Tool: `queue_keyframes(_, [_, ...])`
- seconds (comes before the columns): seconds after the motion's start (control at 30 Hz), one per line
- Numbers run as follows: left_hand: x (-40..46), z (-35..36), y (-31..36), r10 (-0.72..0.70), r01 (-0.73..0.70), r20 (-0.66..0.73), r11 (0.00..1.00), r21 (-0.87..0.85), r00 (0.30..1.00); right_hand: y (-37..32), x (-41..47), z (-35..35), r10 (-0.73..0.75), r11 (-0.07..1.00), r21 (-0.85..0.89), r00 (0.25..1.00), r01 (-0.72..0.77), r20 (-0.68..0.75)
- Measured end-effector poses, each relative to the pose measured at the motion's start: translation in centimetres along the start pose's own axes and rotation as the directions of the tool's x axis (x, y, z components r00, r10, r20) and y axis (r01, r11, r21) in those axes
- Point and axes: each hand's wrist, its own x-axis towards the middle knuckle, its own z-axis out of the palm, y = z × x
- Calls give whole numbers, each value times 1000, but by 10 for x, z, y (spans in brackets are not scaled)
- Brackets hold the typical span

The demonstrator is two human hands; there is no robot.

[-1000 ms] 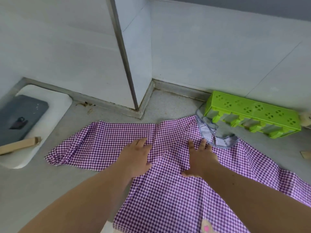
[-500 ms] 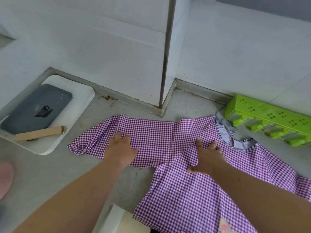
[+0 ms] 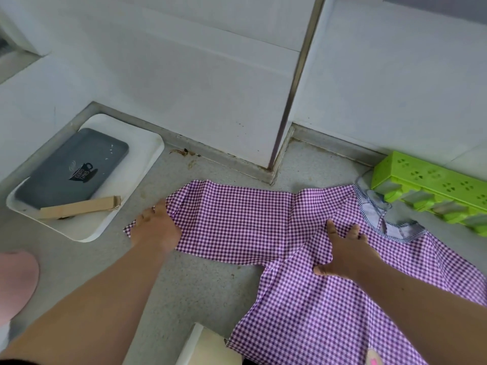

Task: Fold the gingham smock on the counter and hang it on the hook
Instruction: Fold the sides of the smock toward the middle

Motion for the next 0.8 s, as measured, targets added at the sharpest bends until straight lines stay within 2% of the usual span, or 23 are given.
queue_keyframes(0.17, [0, -8, 10, 8, -9, 20, 998, 60, 1000, 2, 2, 1, 0, 1000, -9, 1000, 0, -14])
queue_keyframes(0.3, [-7, -11, 23, 104, -109, 107, 993, 39, 989, 5, 3, 3, -16, 1000, -25, 999, 15, -28])
queue_keyframes(0.43, [-22, -28, 51, 265, -244, 155, 959, -142, 952, 5, 1, 0, -19, 999, -33, 999, 18, -50])
queue_keyframes(0.53, [-45, -55, 85, 409, -317, 202, 873, -371, 890, 9, 2, 3, -30, 999, -24, 997, 28, -73])
queue_keyframes(0.63, [-82, -85, 132, 550, -348, 300, 778, -523, 780, 20, 0, 0, -70, 998, -2, 993, 70, -99])
queue_keyframes(0.7, [-115, -101, 166, 648, -332, 305, 670, -664, 698, 38, -2, -8, -109, 993, 36, 990, 112, -89])
queue_keyframes(0.73, [-131, -106, 180, 715, -356, 295, 608, -710, 633, 49, 2, -12, -121, 989, 75, 990, 127, -78])
queue_keyframes(0.77, [-146, -112, 191, 791, -353, 315, 538, -766, 524, 59, 6, -16, -133, 982, 123, 989, 140, -69])
queue_keyframes(0.8, [-161, -113, 204, 855, -306, 368, 483, -820, 366, 78, 14, -15, -141, 971, 186, 988, 150, -61])
